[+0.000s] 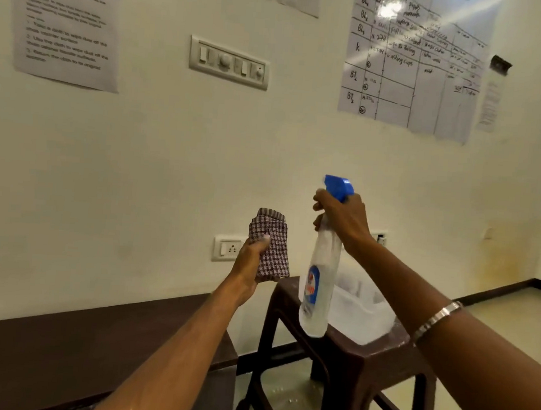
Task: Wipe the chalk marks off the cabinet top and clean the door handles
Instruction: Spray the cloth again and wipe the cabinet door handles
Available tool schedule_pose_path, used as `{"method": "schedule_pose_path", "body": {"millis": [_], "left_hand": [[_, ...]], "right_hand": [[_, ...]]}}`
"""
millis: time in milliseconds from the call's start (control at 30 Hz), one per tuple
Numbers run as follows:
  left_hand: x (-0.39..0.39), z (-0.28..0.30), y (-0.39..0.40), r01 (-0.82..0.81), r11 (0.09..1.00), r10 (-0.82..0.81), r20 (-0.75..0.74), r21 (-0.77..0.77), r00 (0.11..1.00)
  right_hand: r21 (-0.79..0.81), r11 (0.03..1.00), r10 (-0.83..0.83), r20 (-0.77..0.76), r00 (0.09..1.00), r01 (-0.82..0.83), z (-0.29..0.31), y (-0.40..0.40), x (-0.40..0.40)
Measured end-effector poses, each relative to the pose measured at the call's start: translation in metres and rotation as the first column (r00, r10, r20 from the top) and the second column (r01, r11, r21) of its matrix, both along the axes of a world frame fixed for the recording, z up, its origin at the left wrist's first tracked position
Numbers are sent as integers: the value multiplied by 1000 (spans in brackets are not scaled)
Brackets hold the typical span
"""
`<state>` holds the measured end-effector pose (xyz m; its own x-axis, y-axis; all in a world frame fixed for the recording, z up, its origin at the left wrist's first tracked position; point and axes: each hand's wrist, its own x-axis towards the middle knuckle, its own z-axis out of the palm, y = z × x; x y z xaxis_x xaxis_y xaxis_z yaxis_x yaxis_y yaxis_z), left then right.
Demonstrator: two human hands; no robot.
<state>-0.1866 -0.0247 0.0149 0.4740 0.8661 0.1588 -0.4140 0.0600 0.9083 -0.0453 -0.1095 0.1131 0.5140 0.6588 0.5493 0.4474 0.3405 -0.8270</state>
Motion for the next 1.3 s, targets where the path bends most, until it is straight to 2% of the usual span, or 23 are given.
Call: {"method": "schedule_pose_path", "body": {"millis": [233, 433, 667, 1067, 1300], "left_hand": [[64, 9, -25, 93, 996, -92, -47, 10, 995], [87, -2, -33, 174, 985, -173, -45, 4, 984], [85, -22, -33, 166, 986, -167, -60, -16, 984], [64, -31, -20, 181, 983, -180, -48, 20, 983], [60, -39, -17, 167, 986, -165, -70, 15, 984]], "right_hand": [[123, 976, -192, 101, 976, 179, 33, -3, 38], [177, 913, -382, 59, 922, 367, 35, -2, 82], [255, 811, -530, -62, 846, 527, 17, 19, 115], [12, 842, -538, -39, 842, 539, -59, 33, 134], [-96, 863, -501, -36, 865, 496, -65, 33, 133]]}}
